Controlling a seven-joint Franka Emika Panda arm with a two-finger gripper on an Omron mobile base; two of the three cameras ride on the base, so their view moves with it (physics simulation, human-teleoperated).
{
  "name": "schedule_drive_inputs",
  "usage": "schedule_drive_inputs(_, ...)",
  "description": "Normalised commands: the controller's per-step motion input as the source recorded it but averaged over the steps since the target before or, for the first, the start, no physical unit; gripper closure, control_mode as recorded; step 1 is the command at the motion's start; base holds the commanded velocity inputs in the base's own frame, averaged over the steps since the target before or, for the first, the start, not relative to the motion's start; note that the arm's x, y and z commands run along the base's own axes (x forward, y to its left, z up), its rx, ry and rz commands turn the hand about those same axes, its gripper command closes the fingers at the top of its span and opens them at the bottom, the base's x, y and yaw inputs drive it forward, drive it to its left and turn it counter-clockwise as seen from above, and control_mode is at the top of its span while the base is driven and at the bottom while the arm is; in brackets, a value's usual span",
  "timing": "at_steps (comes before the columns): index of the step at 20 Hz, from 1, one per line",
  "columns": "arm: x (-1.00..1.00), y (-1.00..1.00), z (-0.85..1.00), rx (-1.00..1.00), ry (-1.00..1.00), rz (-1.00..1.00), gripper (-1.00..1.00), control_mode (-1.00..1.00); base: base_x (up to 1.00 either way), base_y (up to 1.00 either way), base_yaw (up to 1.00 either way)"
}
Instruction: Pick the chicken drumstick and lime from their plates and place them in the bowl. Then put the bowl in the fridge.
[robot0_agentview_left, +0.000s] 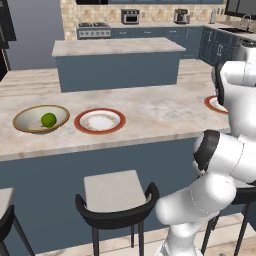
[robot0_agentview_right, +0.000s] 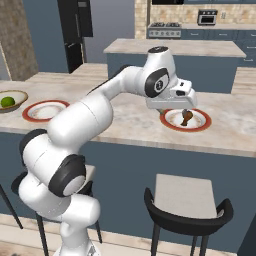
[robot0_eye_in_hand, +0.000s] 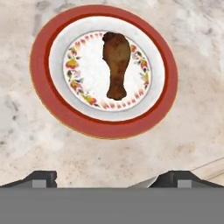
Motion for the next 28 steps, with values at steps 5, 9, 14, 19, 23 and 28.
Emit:
schedule_drive_inputs(5, 0.22, -0.23, -0.16, 0.00, 0.01, 0.00, -1.00, -1.00, 0.00, 0.00, 0.00)
schedule_drive_inputs(9, 0.25, -0.13, -0.12, 0.01, 0.00, 0.00, -1.00, -1.00, 0.00, 0.00, 0.00)
schedule_drive_inputs(14, 0.28, -0.12, -0.04, 0.01, 0.02, 0.00, -1.00, -1.00, 0.00, 0.00, 0.00)
schedule_drive_inputs(19, 0.16, -0.09, -0.20, 0.05, 0.04, 0.00, -1.00, -1.00, 0.00, 0.00, 0.00)
schedule_drive_inputs(23, 0.11, -0.11, -0.25, 0.08, 0.04, 0.00, -1.00, -1.00, 0.00, 0.00, 0.00)
schedule_drive_inputs(28, 0.08, -0.11, -0.17, 0.12, 0.00, 0.00, -1.00, -1.00, 0.00, 0.00, 0.00)
